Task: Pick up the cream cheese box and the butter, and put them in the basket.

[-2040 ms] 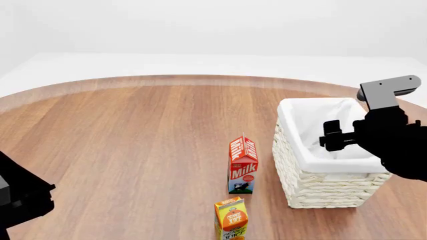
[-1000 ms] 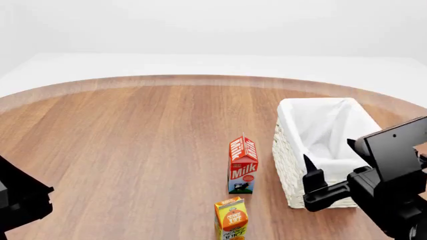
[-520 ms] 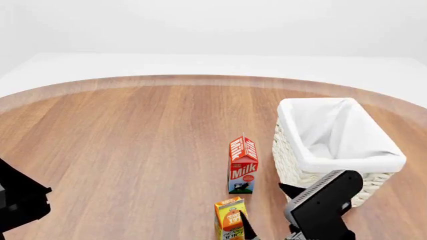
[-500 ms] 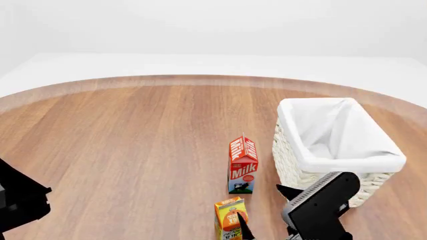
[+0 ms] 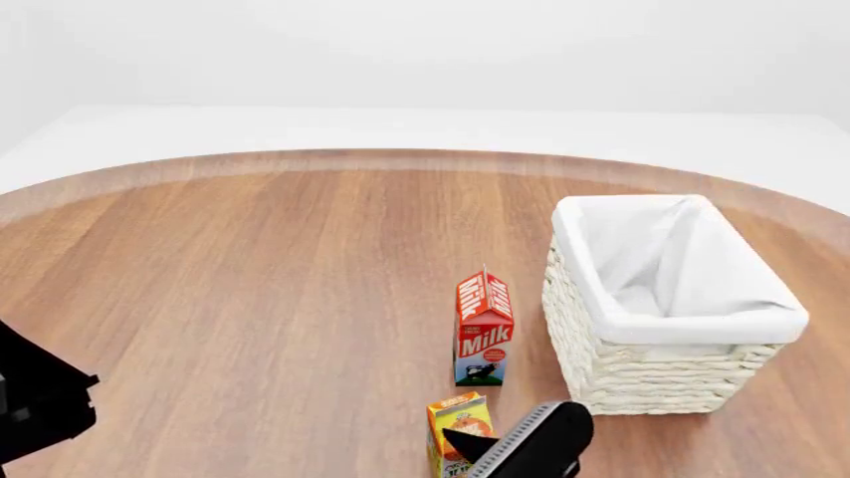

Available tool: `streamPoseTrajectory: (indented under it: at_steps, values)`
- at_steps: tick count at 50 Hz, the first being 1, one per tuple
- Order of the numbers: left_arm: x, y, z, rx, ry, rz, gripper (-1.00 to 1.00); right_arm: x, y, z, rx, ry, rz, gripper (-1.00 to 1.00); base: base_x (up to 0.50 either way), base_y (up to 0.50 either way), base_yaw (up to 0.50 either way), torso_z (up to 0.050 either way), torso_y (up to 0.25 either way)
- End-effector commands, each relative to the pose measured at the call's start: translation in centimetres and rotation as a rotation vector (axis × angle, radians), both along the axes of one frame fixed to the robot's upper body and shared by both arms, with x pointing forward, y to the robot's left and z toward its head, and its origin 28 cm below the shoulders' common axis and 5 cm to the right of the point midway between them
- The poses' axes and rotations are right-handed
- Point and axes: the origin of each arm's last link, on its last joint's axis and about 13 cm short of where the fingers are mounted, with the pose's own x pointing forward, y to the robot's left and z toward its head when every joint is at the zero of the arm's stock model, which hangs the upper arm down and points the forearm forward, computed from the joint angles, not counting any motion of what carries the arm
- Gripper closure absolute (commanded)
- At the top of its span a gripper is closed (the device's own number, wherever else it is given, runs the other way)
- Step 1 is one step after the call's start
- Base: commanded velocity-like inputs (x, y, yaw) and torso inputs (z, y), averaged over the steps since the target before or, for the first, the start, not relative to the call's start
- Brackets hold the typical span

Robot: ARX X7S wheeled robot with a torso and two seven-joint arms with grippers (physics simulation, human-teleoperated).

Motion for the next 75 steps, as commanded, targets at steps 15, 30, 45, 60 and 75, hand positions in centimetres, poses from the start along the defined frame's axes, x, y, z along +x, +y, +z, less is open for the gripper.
streamPoseTrajectory:
  at_steps: [15, 30, 45, 60, 75]
  values:
    - [-0.1, 0.2, -0.4, 0.017, -0.004, 0.002, -1.00, -0.6, 4.4, -0.8, 0.158, 0.017, -0.019, -1.00, 0.00, 0.00, 0.00, 0.000, 0.000]
    - [-0.1, 0.2, -0.5, 0.015, -0.002, 0.003, -1.00, -1.3, 6.2, -1.1, 0.192, 0.032, -0.001, -1.00, 0.00, 0.00, 0.00, 0.000, 0.000]
    - [-0.1, 0.3, -0.8, 0.012, 0.001, 0.004, -1.00, -1.3, 7.5, -1.1, 0.213, 0.040, -0.019, -1.00, 0.00, 0.00, 0.00, 0.001, 0.000]
    - [-0.1, 0.4, -0.8, 0.010, 0.005, 0.007, -1.00, -0.7, 8.2, -1.8, 0.208, 0.081, -0.044, -1.00, 0.00, 0.00, 0.00, 0.000, 0.000]
    - [-0.1, 0.7, -0.9, 0.004, 0.006, 0.017, -1.00, -0.1, 9.4, -2.2, 0.248, 0.168, -0.052, -1.00, 0.00, 0.00, 0.00, 0.000, 0.000]
